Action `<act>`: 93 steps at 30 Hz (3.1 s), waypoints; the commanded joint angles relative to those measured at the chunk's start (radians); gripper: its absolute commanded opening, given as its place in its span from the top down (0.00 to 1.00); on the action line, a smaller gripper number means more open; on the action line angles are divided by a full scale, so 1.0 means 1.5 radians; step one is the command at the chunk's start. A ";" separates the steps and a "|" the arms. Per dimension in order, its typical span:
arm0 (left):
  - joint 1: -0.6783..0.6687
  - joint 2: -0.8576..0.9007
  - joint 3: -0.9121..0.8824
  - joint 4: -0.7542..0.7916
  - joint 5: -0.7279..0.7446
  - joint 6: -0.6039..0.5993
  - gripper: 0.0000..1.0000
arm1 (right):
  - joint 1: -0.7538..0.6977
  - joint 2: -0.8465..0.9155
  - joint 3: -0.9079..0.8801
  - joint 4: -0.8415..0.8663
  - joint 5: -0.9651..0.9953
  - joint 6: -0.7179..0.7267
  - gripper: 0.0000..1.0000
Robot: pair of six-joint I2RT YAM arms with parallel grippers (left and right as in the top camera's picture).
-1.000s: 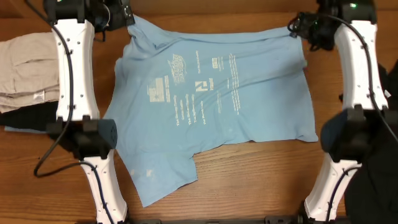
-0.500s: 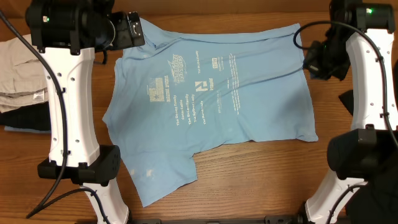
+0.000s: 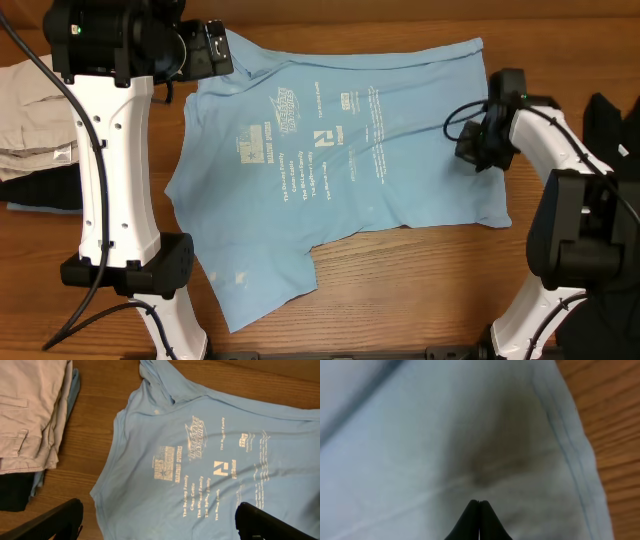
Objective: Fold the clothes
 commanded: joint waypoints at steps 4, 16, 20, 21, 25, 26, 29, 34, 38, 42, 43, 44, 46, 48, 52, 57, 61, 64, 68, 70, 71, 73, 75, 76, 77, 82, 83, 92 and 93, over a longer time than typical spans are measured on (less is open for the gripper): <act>0.000 0.006 0.001 0.000 -0.008 -0.007 0.00 | -0.005 -0.008 -0.124 0.048 0.008 0.019 0.96; 0.000 0.006 0.001 0.000 -0.008 -0.007 0.00 | -0.005 -0.013 -0.062 -0.128 0.106 0.112 0.96; 0.000 0.006 0.001 0.000 -0.008 -0.007 0.00 | -0.004 -0.056 0.049 -0.172 0.008 0.030 0.96; 0.000 0.006 0.001 0.000 -0.008 -0.007 0.00 | -0.004 -0.070 0.070 -0.178 -0.036 -0.005 0.96; 0.000 0.006 0.001 0.000 -0.008 -0.006 0.00 | -0.004 -0.092 0.092 -0.183 -0.084 -0.030 0.96; 0.000 0.006 0.001 0.000 -0.008 -0.006 0.00 | -0.004 -0.092 0.092 -0.191 -0.083 -0.030 0.96; 0.000 0.006 0.001 0.000 -0.008 -0.007 0.00 | -0.004 -0.092 0.092 -0.186 -0.084 -0.030 0.96; 0.000 0.006 0.001 0.000 -0.008 -0.006 0.00 | -0.004 -0.092 0.092 -0.133 -0.083 -0.030 0.36; 0.000 0.006 0.001 0.000 -0.008 -0.006 0.00 | -0.004 -0.092 0.092 -0.089 -0.083 -0.030 0.07; 0.000 0.006 0.001 0.000 -0.008 -0.006 0.00 | -0.004 -0.092 0.092 -0.054 -0.083 -0.030 0.10; 0.000 0.006 0.001 0.000 -0.008 -0.006 0.00 | -0.004 -0.092 0.091 -0.065 -0.081 -0.030 0.15; 0.000 0.006 0.001 0.000 -0.008 -0.006 0.00 | -0.004 -0.092 0.091 -0.073 -0.081 -0.030 0.20; 0.000 0.006 0.001 0.000 -0.008 -0.006 0.00 | -0.004 -0.092 0.091 -0.080 -0.085 -0.033 0.46; 0.000 0.006 0.001 0.000 -0.008 -0.007 0.00 | 0.001 -0.092 0.089 -0.066 -0.171 -0.099 0.80; 0.000 0.006 0.001 0.000 -0.008 -0.006 0.00 | 0.040 -0.091 0.069 0.054 -0.208 -0.130 0.96; 0.000 0.006 0.001 0.000 -0.008 -0.007 0.00 | 0.139 -0.044 0.037 0.305 -0.208 -0.126 0.96; 0.000 0.006 0.001 0.000 -0.008 -0.007 0.00 | 0.226 0.062 0.037 0.472 -0.164 -0.094 0.96; 0.000 0.006 0.001 0.000 -0.008 -0.006 0.00 | 0.270 0.133 0.037 0.601 -0.127 -0.078 0.96; 0.000 0.006 0.001 0.000 -0.008 -0.007 0.00 | 0.289 0.184 0.039 0.702 -0.072 0.000 0.96; 0.000 0.006 0.001 0.000 -0.008 -0.006 0.00 | 0.289 0.205 0.039 0.708 -0.072 0.027 0.96; 0.000 0.006 0.001 0.000 -0.008 -0.007 0.00 | 0.289 0.216 0.039 0.703 -0.072 0.029 0.96; 0.000 0.006 0.001 0.000 -0.008 -0.006 0.00 | 0.289 0.220 0.039 0.668 -0.073 0.036 0.96; 0.000 0.006 0.001 0.000 -0.008 -0.007 0.00 | 0.289 0.220 0.040 0.618 -0.073 0.068 0.96; 0.000 0.006 0.001 0.000 -0.008 -0.006 0.00 | 0.289 0.220 0.040 0.598 -0.074 0.073 0.96; 0.000 0.006 0.001 0.000 -0.008 -0.007 0.00 | 0.289 0.217 0.041 0.571 -0.079 0.082 0.96; 0.000 0.006 0.001 0.000 -0.008 -0.006 0.00 | 0.289 0.172 0.120 0.297 -0.080 0.083 0.96; 0.000 0.006 0.001 0.000 -0.008 -0.006 0.00 | 0.289 0.166 0.122 0.278 -0.080 0.083 0.96; 0.000 0.006 0.001 0.000 -0.008 -0.006 0.00 | 0.272 0.081 0.157 0.251 -0.080 0.078 0.96; 0.000 0.006 0.001 0.000 -0.008 -0.006 0.00 | 0.265 0.080 0.171 0.253 -0.080 0.078 0.96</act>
